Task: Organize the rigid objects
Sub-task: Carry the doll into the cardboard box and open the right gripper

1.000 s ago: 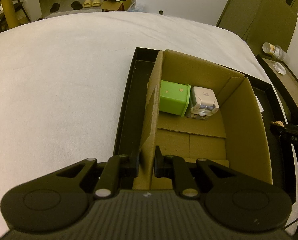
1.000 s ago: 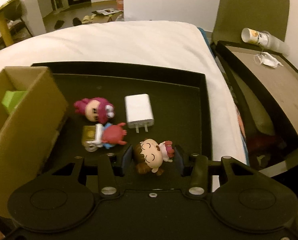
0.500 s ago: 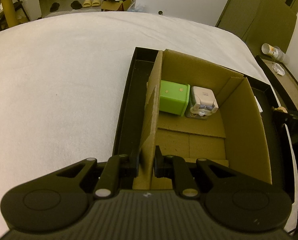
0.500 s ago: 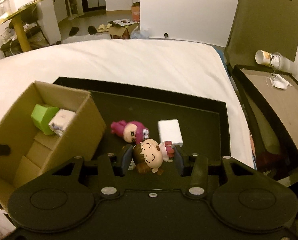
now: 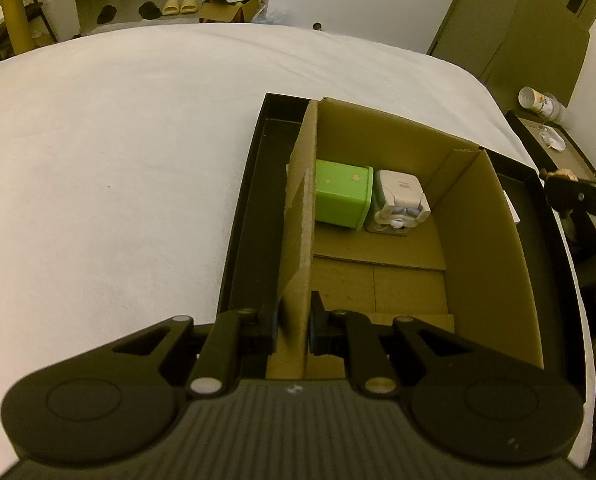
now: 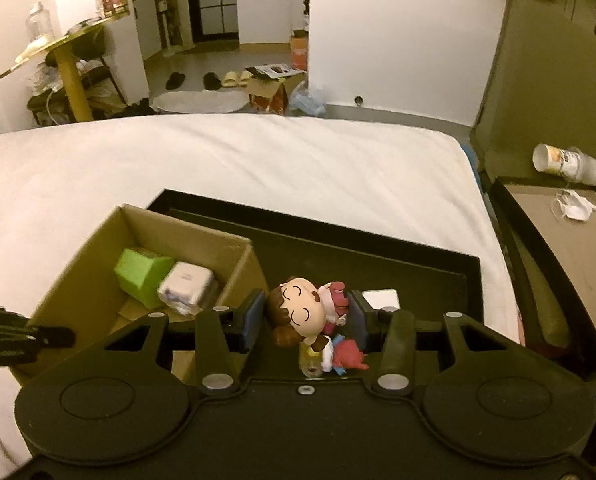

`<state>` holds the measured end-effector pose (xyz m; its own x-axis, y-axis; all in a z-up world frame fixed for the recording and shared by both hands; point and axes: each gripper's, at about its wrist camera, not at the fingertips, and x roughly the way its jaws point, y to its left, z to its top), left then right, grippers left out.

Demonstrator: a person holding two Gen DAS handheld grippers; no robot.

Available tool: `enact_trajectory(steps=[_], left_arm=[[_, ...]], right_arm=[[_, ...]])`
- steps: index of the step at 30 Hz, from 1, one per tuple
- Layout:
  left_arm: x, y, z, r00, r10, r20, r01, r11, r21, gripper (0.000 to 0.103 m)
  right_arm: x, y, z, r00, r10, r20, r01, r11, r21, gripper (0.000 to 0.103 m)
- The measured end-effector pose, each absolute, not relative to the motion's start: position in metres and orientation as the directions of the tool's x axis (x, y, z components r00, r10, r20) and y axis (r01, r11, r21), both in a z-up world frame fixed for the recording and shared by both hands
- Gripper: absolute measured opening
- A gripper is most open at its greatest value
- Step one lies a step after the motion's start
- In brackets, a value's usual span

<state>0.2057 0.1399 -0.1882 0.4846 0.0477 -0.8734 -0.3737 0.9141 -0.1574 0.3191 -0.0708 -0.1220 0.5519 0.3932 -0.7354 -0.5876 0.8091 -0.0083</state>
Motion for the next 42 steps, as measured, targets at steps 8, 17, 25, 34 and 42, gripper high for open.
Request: enact_trajectory(steps=[8, 17, 25, 34, 42], left_arm=[[0.204, 0.14, -0.19, 0.492, 0.045, -0.87, -0.382, 0.909, -0.169, 0.013], [0.204, 0.14, -0.189, 0.492, 0.046, -0.87, -0.379, 0.91, -0.166, 0.013], [0.204, 0.14, -0.19, 0.492, 0.047, -0.869, -0.38, 0.91, -0.166, 0.013], [0.203, 0.141, -0.191, 0.496, 0.042, -0.868, -0.38, 0.908, -0.173, 0.013], [0.202, 0.141, -0.191, 0.499, 0.04, -0.866, -0.38, 0.908, -0.177, 0.013]], right_arm=[[0.307, -0.048, -0.112, 0.538, 0.435, -0.722, -0.619, 0.785, 0.012, 0.044], [0.294, -0.023, -0.112, 0.495, 0.491, -0.717, -0.65, 0.757, 0.068, 0.044], [0.286, -0.007, -0.114, 0.475, 0.505, -0.721, -0.678, 0.732, 0.066, 0.044], [0.274, 0.019, -0.123, 0.413, 0.519, -0.748, -0.706, 0.701, 0.096, 0.044], [0.273, 0.026, -0.137, 0.351, 0.513, -0.783, -0.665, 0.726, 0.178, 0.044]])
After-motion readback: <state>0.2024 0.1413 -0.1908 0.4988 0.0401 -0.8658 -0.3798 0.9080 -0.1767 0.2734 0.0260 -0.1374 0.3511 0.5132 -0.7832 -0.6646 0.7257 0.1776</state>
